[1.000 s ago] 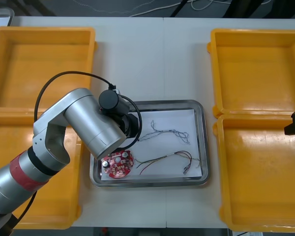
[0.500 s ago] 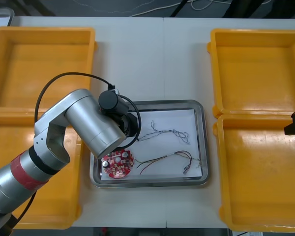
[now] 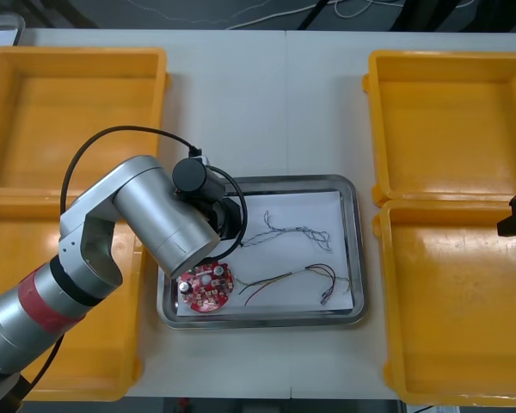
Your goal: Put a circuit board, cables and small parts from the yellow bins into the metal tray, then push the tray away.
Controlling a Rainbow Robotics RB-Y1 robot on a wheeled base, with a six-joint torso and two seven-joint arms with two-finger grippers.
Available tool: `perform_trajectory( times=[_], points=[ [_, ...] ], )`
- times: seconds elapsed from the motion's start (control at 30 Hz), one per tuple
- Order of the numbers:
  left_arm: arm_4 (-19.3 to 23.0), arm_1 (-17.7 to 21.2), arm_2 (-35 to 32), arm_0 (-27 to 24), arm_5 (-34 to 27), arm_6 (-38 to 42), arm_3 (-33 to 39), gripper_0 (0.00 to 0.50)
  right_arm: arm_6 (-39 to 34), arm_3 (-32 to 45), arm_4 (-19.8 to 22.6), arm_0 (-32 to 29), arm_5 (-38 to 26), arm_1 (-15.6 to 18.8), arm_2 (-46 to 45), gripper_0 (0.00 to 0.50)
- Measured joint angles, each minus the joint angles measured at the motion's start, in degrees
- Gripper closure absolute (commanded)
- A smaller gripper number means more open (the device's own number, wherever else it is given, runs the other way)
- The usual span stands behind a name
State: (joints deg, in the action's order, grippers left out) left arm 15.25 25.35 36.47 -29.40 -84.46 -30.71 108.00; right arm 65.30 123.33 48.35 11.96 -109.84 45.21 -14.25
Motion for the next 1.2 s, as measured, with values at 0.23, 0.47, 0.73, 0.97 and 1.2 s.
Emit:
perform_trajectory(
  times=[0.23, 0.47, 0.73, 0.97, 1.2],
  points=[
    [0.78, 0.03, -0.21, 0.0, -5.81, 0.0, 4.8, 0.092, 0.0, 0.0, 0.0, 0.0, 0.0, 0.0, 0.0, 0.0],
    [5.51, 0.04, -3.2, -0.08, -11.29, 0.0, 8.73, 0.09, 0.0, 0.0, 0.0, 0.0, 0.0, 0.0, 0.0, 0.0],
    [12.67, 0.75, -7.85, -2.49, -17.37, 0.0, 9.24, 0.09, 0.0, 0.0, 0.0, 0.0, 0.0, 0.0, 0.0, 0.0],
    [17.88, 2.78, -12.77, -4.71, -22.05, 0.0, 10.46, 0.09, 0.0, 0.01, 0.0, 0.0, 0.0, 0.0, 0.0, 0.0],
    [22.33, 6.36, -18.6, -5.07, -24.9, -0.08, 12.52, 0.09, 0.0, 0.03, 0.28, -0.06, 0.0, -0.14, 0.0, 0.0]
  ],
)
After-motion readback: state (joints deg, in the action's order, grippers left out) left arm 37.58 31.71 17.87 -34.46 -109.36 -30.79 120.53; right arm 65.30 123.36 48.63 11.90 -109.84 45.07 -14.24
